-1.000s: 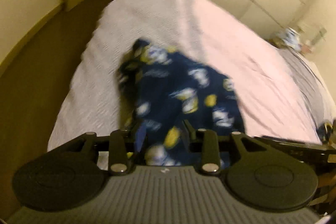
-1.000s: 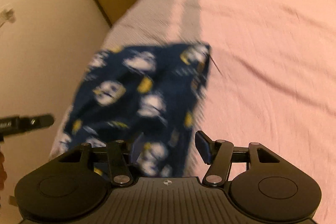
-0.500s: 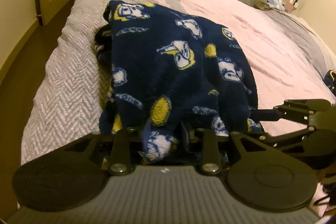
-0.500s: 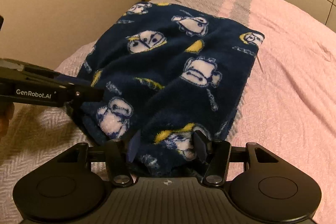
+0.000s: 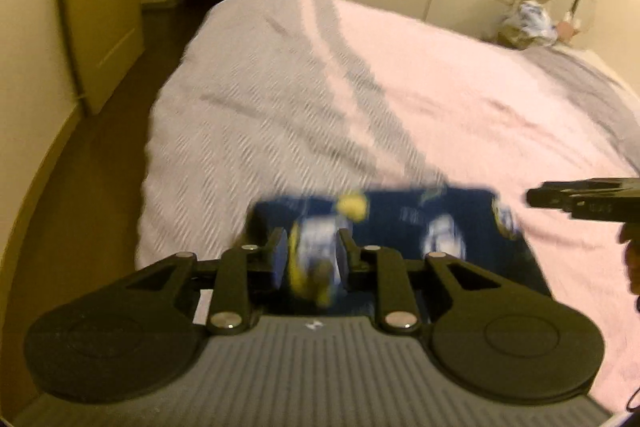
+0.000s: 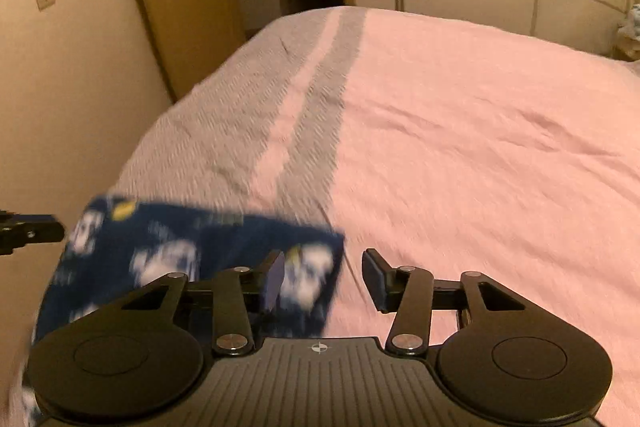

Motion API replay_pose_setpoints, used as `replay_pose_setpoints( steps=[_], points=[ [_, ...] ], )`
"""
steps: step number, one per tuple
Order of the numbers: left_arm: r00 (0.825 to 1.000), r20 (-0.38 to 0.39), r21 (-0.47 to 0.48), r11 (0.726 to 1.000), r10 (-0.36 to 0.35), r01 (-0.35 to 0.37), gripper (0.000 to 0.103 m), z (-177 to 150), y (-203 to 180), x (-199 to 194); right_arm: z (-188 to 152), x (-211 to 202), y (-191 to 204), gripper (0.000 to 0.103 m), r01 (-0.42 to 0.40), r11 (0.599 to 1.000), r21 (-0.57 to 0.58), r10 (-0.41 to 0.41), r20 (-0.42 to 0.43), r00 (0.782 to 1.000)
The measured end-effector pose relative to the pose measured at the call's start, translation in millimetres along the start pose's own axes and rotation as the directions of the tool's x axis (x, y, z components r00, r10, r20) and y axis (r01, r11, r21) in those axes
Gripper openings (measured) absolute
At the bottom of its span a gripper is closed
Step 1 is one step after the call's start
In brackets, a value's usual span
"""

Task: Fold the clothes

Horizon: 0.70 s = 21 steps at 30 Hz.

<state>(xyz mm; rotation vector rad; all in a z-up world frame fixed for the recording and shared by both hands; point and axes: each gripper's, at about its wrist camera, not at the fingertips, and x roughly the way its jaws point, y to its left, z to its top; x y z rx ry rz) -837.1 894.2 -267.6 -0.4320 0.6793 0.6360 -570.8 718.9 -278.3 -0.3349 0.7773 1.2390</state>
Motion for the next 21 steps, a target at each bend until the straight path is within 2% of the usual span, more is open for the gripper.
replay_pose_setpoints(
  steps=[4, 9, 12, 15, 19, 21],
  points=[
    [0.998, -0.059, 0.045, 0.999, 0.004, -0.001, 0.022, 2, 2, 49, 7, 30, 3, 0.044, -0.058, 0.998, -0.034, 0.057, -0.026, 0.998],
    [0.999, -0.048, -0.023, 1.000, -0.004, 0.003, 0.023, -16, 26, 80, -2, 14, -1, 0.044, -0.051, 0.998, 0.024, 0.052, -0.047, 0.998],
    [0.999, -0.029, -0.028, 0.999, 0.020, -0.020, 0.021, -16, 27, 71, -7, 5, -3, 0.044, -0.046, 0.997, 0.059, 0.049, -0.059, 0.997],
    [0.997, -0.034, -0.060, 0.995, 0.072, -0.074, 0.021, -14, 25, 47, -12, -5, -5, 0.044, -0.041, 0.995, 0.094, 0.047, -0.071, 0.996],
    [0.989, -0.087, -0.124, 0.984, 0.117, -0.128, 0.023, -13, 14, 14, -19, -17, -9, 0.044, -0.033, 0.990, 0.140, 0.045, -0.087, 0.995],
    [0.984, -0.116, -0.156, 0.976, 0.138, -0.155, 0.025, -12, 8, -3, -28, -21, -1, 0.044, -0.032, 0.994, 0.109, 0.043, -0.106, 0.993]
  ],
)
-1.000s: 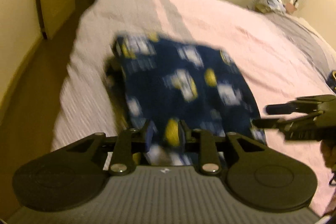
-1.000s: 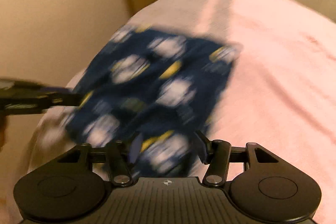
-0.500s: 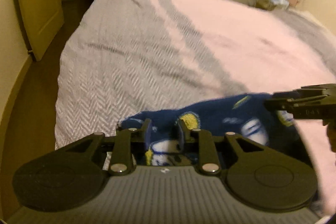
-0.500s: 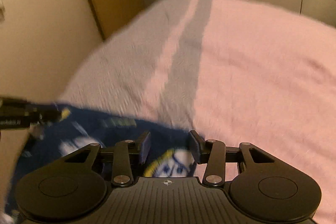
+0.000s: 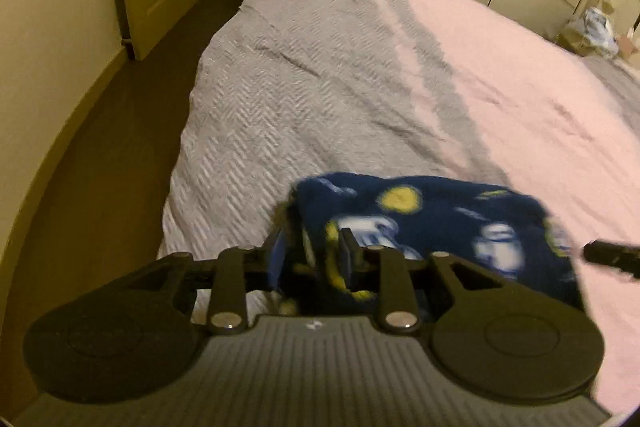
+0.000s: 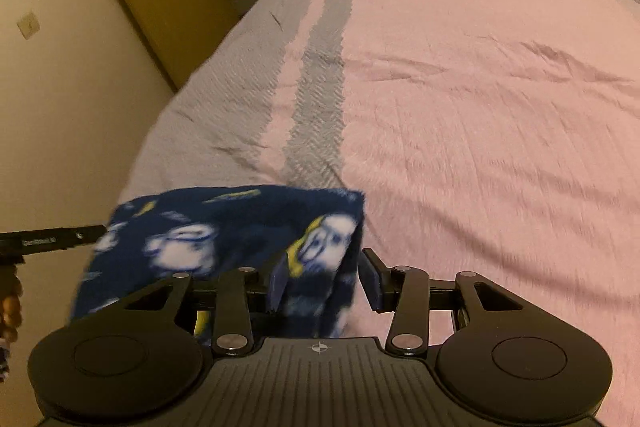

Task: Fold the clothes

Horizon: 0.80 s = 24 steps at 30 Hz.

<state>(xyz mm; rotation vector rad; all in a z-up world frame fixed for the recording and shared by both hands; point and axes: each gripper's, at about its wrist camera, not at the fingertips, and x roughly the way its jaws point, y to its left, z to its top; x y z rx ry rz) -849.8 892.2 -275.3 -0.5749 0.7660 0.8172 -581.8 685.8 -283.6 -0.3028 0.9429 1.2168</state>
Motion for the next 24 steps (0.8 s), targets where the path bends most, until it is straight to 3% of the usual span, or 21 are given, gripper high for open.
replay_pose_setpoints(
  steps=[7, 11, 14, 20, 22, 24],
  points=[
    [0.996, -0.059, 0.081, 0.994, -0.073, 0.078, 0.025, -53, -49, -32, -41, -8, 29, 0.044, 0.011, 0.988, -0.151, -0.021, -0.069, 0.997],
    [0.997, -0.071, 0.109, 0.994, 0.001, 0.006, 0.027, -95, -51, -34, -64, -12, 46, 0.044, 0.012, 0.972, -0.236, -0.038, -0.106, 0.994],
    [0.997, -0.079, 0.044, 0.999, 0.000, 0.004, 0.029, -106, -36, -45, -82, -16, 59, 0.044, 0.011, 0.954, -0.299, -0.053, -0.133, 0.990],
    [0.997, -0.080, -0.033, 0.999, 0.021, -0.024, 0.028, -107, -29, -78, -81, -45, 43, 0.044, 0.003, 0.991, -0.135, -0.022, -0.142, 0.990],
    [0.997, -0.080, -0.109, 0.994, 0.003, -0.011, 0.030, -109, -25, -93, -81, -59, 39, 0.044, -0.023, 0.999, -0.028, 0.019, -0.138, 0.990],
    [0.996, -0.083, -0.235, 0.972, -0.041, 0.020, 0.034, -116, -12, -106, -85, -70, 28, 0.044, -0.076, 0.987, 0.138, 0.096, -0.142, 0.985]
  ],
)
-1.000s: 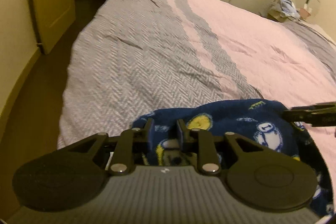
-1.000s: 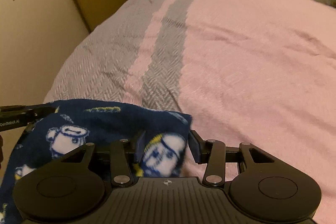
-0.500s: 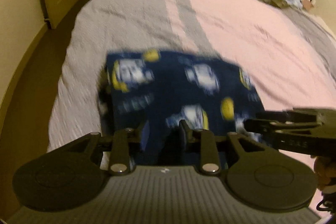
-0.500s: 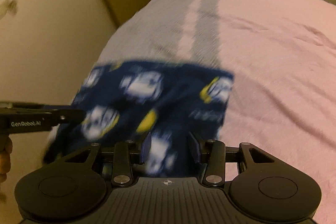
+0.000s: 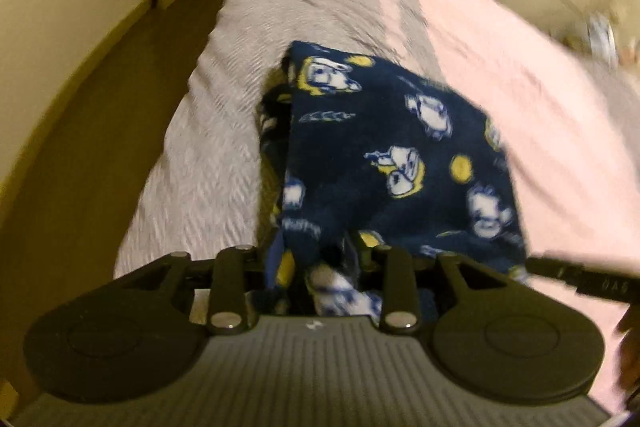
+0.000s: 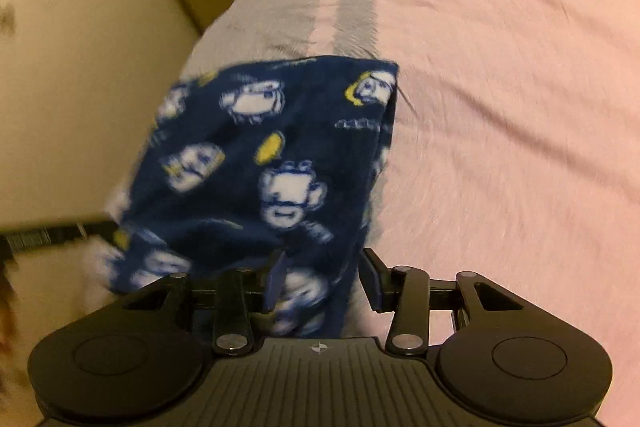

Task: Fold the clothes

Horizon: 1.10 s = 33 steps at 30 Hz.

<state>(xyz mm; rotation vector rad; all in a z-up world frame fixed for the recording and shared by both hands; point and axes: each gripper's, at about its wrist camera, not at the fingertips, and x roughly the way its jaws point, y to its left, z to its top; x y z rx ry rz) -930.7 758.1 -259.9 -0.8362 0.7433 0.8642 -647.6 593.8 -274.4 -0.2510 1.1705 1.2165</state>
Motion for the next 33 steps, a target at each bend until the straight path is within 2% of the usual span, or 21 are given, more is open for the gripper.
replay_pose_setpoints(
  steps=[1, 3, 6, 8, 9, 10, 11, 12, 14, 16, 18, 19, 22, 24, 28, 31, 32, 33],
  points=[
    [0.999, -0.007, -0.075, 0.997, -0.032, 0.031, 0.035, -3, 8, -3, -4, -3, -8, 0.044, -0.049, 0.994, 0.093, 0.050, -0.009, 0.999],
    [0.995, -0.012, -0.226, 0.970, -0.098, 0.093, 0.038, -8, 25, -4, -13, -6, -22, 0.045, -0.130, 0.957, 0.260, 0.140, -0.020, 0.990],
    [0.987, 0.026, -0.266, 0.951, -0.159, 0.160, 0.037, -21, 36, 2, -22, 7, -36, 0.045, -0.191, 0.895, 0.404, 0.226, -0.040, 0.973],
    [0.979, 0.054, -0.281, 0.938, -0.197, 0.204, 0.030, -29, 42, 7, -26, 16, -39, 0.044, -0.248, 0.859, 0.447, 0.290, -0.026, 0.957],
    [0.974, 0.068, -0.289, 0.930, -0.216, 0.226, 0.025, -34, 46, 9, -27, 19, -38, 0.034, -0.271, 0.851, 0.449, 0.314, -0.024, 0.949],
    [0.969, 0.082, -0.296, 0.922, -0.234, 0.248, 0.013, -38, 49, 11, -28, 21, -37, 0.021, -0.293, 0.848, 0.441, 0.337, -0.022, 0.941],
    [0.963, 0.097, -0.303, 0.914, -0.252, 0.270, 0.010, -42, 52, 13, -30, 20, -37, 0.012, -0.310, 0.858, 0.409, 0.343, -0.008, 0.939],
    [0.956, 0.112, -0.309, 0.905, -0.270, 0.292, 0.008, -47, 56, 15, -32, 18, -39, 0.008, -0.323, 0.875, 0.361, 0.341, 0.013, 0.940],
    [0.942, 0.141, -0.320, 0.886, -0.305, 0.335, 0.004, -56, 62, 19, -37, 14, -42, 0.006, -0.342, 0.903, 0.262, 0.339, 0.055, 0.939],
    [0.925, 0.171, -0.330, 0.865, -0.339, 0.378, 0.004, -64, 69, 23, -46, 16, -52, 0.004, -0.363, 0.903, 0.231, 0.354, 0.083, 0.932],
    [0.922, 0.184, -0.306, 0.872, -0.340, 0.382, 0.005, -73, 73, 27, -53, 22, -57, 0.002, -0.349, 0.914, 0.206, 0.341, 0.072, 0.937],
    [0.927, 0.181, -0.300, 0.879, -0.329, 0.371, 0.006, -76, 74, 30, -56, 26, -59, 0.002, -0.337, 0.922, 0.192, 0.331, 0.063, 0.942],
    [0.948, 0.165, -0.266, 0.914, -0.271, 0.308, 0.007, -72, 66, 30, -57, 27, -55, 0.003, -0.309, 0.935, 0.174, 0.307, 0.039, 0.951],
    [0.961, 0.146, -0.212, 0.942, -0.234, 0.262, 0.008, -64, 54, 22, -50, 19, -45, 0.005, -0.264, 0.955, 0.136, 0.263, 0.026, 0.964],
    [0.978, 0.139, -0.105, 0.980, -0.156, 0.171, 0.008, -46, 31, -1, -38, -11, -20, 0.009, -0.131, 0.991, 0.011, 0.129, 0.090, 0.988],
    [0.982, 0.139, -0.077, 0.987, -0.131, 0.143, 0.010, -35, 15, -20, -33, -32, 0, 0.010, -0.024, 0.996, -0.088, 0.038, 0.158, 0.987],
    [0.982, 0.139, -0.054, 0.989, -0.131, 0.139, 0.016, -33, 8, -21, -34, -33, 6, 0.010, -0.003, 0.993, -0.121, 0.024, 0.173, 0.985],
    [0.982, 0.135, -0.029, 0.990, -0.131, 0.136, 0.018, -32, 1, -22, -36, -33, 11, 0.010, 0.010, 0.988, -0.152, 0.018, 0.181, 0.983]
  ],
)
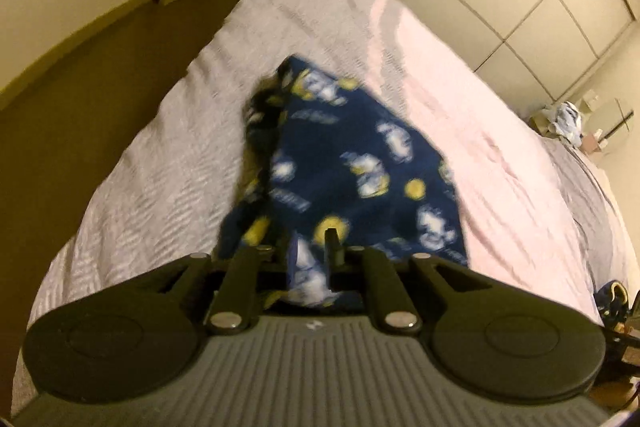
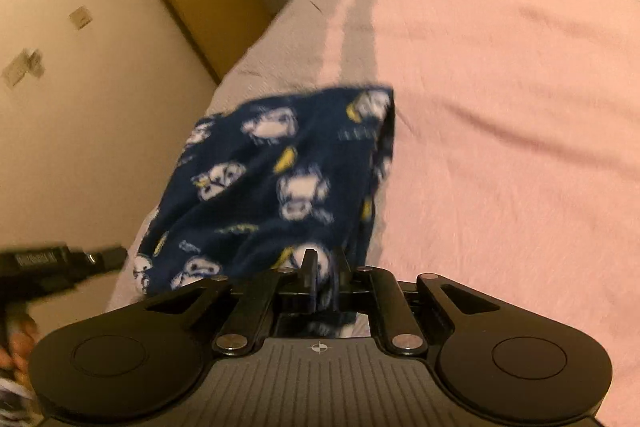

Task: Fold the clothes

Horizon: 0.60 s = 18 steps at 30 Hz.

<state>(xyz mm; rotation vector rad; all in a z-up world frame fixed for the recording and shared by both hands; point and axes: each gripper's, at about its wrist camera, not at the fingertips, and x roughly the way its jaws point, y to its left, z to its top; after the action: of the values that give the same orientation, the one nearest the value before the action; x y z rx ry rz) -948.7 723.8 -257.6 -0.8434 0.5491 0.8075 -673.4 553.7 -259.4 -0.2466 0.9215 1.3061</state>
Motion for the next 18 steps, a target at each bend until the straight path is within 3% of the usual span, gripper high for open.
replay_pose_setpoints(
  steps=[3, 6, 9, 12, 13, 14, 15, 16, 18],
  points=[
    [0.997, -0.062, 0.088, 0.995, 0.044, -0.038, 0.022, -11, -14, 23, -6, 12, 13, 0.010, -0.006, 0.997, -0.073, 0.002, -0.050, 0.999],
    [0.989, -0.086, 0.100, 0.988, 0.124, -0.115, 0.024, -26, -12, 43, -8, 14, 18, 0.010, 0.025, 0.997, -0.079, -0.034, -0.115, 0.993],
    [0.978, -0.089, 0.154, 0.973, 0.188, -0.173, 0.025, -23, -28, 36, -10, 16, 23, 0.010, 0.056, 0.995, -0.086, -0.071, -0.180, 0.981],
    [0.954, -0.127, 0.249, 0.940, 0.270, -0.233, 0.033, -13, -52, 23, -12, 18, 28, 0.012, 0.086, 0.992, -0.096, -0.107, -0.243, 0.964],
    [0.949, -0.132, 0.262, 0.933, 0.287, -0.246, 0.034, -10, -57, 17, -12, 19, 30, 0.015, 0.096, 0.990, -0.100, -0.119, -0.264, 0.957],
    [0.943, -0.137, 0.274, 0.926, 0.304, -0.259, 0.036, -8, -61, 11, -13, 19, 31, 0.031, 0.106, 0.989, -0.103, -0.131, -0.285, 0.950],
    [0.938, -0.135, 0.279, 0.920, 0.320, -0.274, 0.038, -5, -66, 5, -8, 15, 34, 0.055, 0.111, 0.989, -0.096, -0.134, -0.285, 0.949],
    [0.932, -0.132, 0.283, 0.914, 0.338, -0.291, 0.043, -3, -71, -1, -1, 9, 36, 0.063, 0.112, 0.990, -0.081, -0.130, -0.273, 0.953],
    [0.924, -0.130, 0.301, 0.902, 0.360, -0.309, 0.046, -2, -82, -10, 11, -6, 43, 0.066, 0.110, 0.992, -0.061, -0.122, -0.243, 0.962]
  ],
)
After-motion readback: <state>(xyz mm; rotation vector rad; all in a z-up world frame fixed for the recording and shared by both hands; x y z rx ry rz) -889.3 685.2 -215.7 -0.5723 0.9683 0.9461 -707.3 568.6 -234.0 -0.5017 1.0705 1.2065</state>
